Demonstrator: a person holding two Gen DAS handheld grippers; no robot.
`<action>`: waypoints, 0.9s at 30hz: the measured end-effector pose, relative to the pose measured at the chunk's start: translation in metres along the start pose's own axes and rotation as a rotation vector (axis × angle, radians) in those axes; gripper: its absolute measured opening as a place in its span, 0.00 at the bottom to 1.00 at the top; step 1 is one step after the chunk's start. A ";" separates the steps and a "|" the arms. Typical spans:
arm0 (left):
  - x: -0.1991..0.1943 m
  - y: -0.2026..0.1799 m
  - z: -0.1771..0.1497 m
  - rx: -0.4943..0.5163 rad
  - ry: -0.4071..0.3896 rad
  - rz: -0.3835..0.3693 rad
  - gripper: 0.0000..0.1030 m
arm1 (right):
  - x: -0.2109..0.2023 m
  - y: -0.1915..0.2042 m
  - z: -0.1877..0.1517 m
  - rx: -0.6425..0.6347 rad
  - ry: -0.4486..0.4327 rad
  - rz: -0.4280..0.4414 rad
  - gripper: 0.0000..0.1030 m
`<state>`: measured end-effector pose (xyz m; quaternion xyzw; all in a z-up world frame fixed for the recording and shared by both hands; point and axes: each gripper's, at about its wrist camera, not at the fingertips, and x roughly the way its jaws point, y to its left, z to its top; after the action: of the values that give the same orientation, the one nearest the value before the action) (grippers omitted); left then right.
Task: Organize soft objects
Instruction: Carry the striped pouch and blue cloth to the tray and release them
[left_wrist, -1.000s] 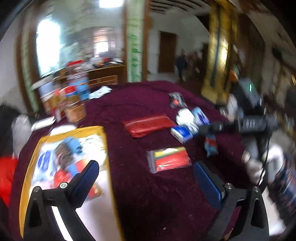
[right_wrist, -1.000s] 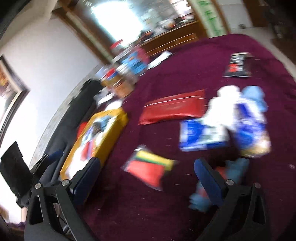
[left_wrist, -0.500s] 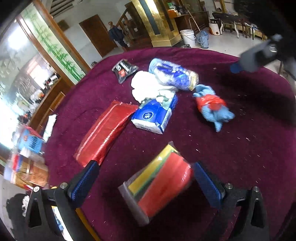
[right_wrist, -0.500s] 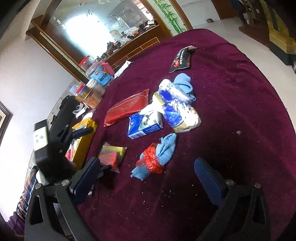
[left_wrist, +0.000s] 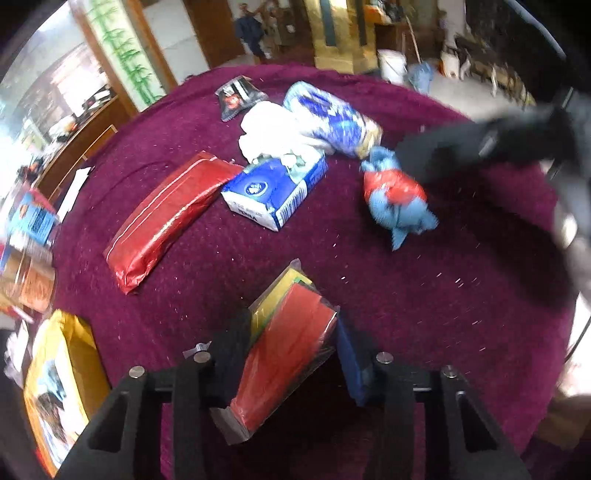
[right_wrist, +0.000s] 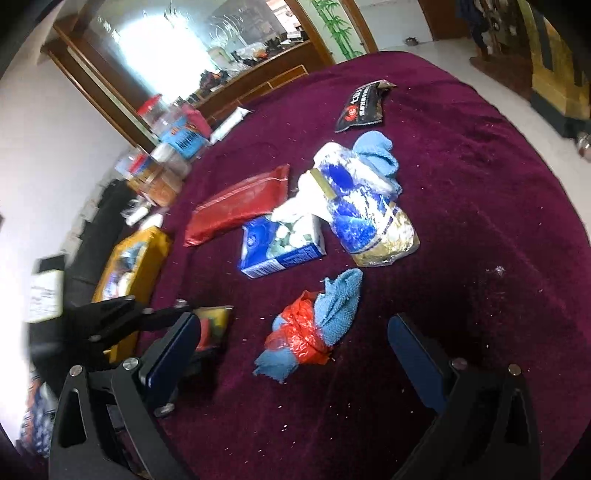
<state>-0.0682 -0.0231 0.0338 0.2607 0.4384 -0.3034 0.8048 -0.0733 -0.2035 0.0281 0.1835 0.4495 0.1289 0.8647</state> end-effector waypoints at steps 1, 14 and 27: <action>-0.004 0.000 -0.001 -0.013 -0.012 -0.003 0.45 | 0.002 0.004 -0.001 -0.013 0.004 -0.034 0.99; -0.121 0.050 -0.078 -0.389 -0.310 -0.109 0.45 | 0.022 0.018 -0.006 -0.037 0.049 -0.172 0.41; -0.131 0.142 -0.207 -0.818 -0.231 0.050 0.46 | 0.009 0.107 -0.008 -0.192 0.029 -0.071 0.41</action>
<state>-0.1366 0.2494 0.0693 -0.1054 0.4231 -0.1123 0.8929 -0.0810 -0.1020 0.0636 0.0819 0.4537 0.1435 0.8757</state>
